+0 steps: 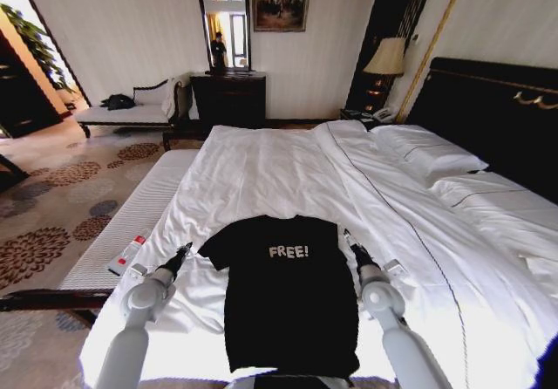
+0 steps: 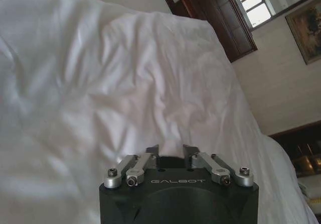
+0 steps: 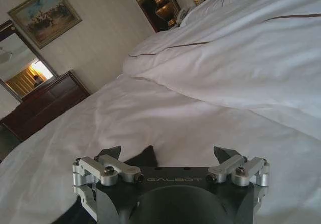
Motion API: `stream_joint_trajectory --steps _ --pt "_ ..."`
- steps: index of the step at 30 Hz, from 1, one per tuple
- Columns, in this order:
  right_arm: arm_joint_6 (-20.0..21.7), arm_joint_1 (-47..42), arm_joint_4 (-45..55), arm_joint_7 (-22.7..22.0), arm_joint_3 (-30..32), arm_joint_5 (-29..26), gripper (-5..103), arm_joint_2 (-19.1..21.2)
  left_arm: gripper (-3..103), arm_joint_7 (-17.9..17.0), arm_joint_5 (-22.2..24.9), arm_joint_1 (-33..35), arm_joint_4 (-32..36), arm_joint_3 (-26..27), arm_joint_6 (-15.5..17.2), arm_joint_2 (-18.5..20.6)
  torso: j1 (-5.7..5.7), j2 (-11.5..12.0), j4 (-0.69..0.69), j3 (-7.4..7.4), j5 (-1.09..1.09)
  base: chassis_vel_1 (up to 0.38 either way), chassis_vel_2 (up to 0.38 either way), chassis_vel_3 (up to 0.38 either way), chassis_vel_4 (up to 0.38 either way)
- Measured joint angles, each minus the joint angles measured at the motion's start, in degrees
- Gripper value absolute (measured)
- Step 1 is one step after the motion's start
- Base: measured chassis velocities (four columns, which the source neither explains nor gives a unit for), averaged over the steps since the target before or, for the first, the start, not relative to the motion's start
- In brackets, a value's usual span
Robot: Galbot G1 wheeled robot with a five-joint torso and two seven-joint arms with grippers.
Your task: Fold the clothes on the bed.
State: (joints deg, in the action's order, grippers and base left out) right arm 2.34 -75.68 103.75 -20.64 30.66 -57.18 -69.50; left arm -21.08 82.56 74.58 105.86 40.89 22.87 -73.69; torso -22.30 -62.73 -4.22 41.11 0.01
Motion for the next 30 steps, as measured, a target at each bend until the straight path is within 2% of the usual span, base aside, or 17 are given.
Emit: stream_joint_trajectory --steps 2,6,8,12,15,18,23,30 --pt "-0.04 -0.02 -0.02 0.11 0.18 -0.39 100 0.03 34 -0.26 0.55 0.25 0.55 -0.16 0.13 0.35 0.0 0.0 0.0 0.0 0.0 0.0 0.0 0.0 0.0" --pt "0.05 0.44 0.7 0.19 0.24 -0.42 100 -0.28 56 -0.51 1.07 0.32 1.21 -0.78 0.24 1.19 0.0 0.0 0.02 0.0 -0.02 0.0 0.0 0.0 0.0" --pt "0.05 0.5 0.84 0.19 0.24 -0.38 100 -0.3 56 -0.51 1.06 0.31 1.29 -0.87 0.24 1.12 0.0 0.0 0.02 0.0 -0.02 0.0 0.0 0.0 0.0" --pt "-0.06 0.99 1.06 0.5 0.88 -0.53 100 -0.78 77 -0.33 0.32 -0.35 2.31 -1.63 0.47 -2.08 0.0 0.0 0.0 0.0 -0.01 0.0 0.0 0.0 0.0" --pt "-0.12 1.43 0.82 0.34 1.29 -1.5 100 -1.18 83 -0.25 0.22 -0.77 2.07 -1.8 0.6 -3.25 0.0 0.0 0.0 0.0 0.0 0.0 0.0 0.0 0.0" --pt "-0.23 1.91 1.07 -0.12 1.96 -3.44 100 -2.07 98 0.31 -0.72 -1.98 -0.07 -2.37 0.68 -4.81 0.0 0.0 0.02 0.0 -0.01 0.0 0.0 0.0 0.0" --pt "-0.18 1.55 1.84 -1.15 1.65 -4.28 100 -3.33 100 1.98 -3.18 -3.88 -4.28 -3.42 0.79 -5.97 0.0 0.0 0.01 0.0 -0.01 0.0 0.0 0.0 0.0" --pt "-0.01 1.06 3.08 -1.76 0.85 -4.48 100 -3.17 100 3.37 -5.06 -4.49 -7.21 -3.7 1.25 -6.84 0.0 0.0 0.01 0.0 0.0 0.0 0.0 0.0 0.0"
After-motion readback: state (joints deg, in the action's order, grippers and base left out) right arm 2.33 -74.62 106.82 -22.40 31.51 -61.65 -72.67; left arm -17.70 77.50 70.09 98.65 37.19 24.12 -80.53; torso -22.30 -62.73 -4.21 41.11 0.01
